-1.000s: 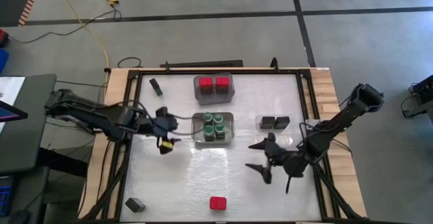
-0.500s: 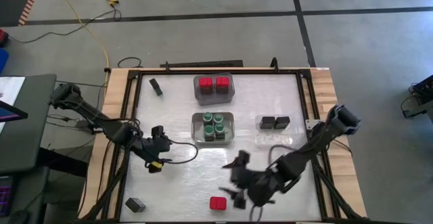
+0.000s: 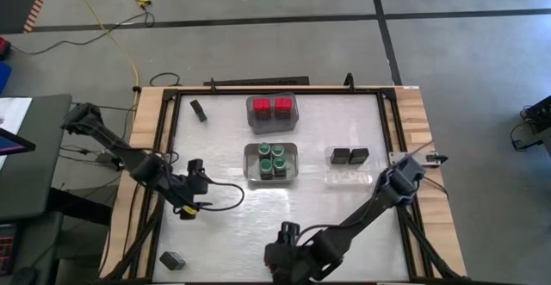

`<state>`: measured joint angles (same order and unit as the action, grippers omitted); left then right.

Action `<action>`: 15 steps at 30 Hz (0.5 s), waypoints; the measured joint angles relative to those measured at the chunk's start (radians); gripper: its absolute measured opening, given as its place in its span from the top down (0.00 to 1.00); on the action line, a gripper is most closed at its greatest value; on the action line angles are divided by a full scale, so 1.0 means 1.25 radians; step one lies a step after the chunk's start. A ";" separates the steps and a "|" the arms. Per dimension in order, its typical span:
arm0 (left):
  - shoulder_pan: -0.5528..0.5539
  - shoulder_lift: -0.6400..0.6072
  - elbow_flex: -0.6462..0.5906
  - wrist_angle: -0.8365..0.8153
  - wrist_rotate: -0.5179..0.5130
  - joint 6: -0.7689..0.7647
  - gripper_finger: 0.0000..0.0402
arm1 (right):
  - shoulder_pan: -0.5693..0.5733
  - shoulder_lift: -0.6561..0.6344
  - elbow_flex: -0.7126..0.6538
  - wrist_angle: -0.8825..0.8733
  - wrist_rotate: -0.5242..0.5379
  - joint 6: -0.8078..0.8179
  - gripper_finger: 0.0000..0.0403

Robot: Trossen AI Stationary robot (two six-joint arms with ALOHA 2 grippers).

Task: Sort spices by type
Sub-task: Put the red spice can into the black bin

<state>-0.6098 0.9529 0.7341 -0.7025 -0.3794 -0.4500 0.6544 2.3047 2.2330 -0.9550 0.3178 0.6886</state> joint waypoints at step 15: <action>0.000 -0.004 0.000 -0.005 0.000 0.015 0.22 | -0.011 0.033 0.003 -0.068 -0.028 0.050 0.16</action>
<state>-0.6102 0.9478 0.7341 -0.7086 -0.3790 -0.4313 0.6401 2.3462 2.2370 -1.0402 0.2828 0.7510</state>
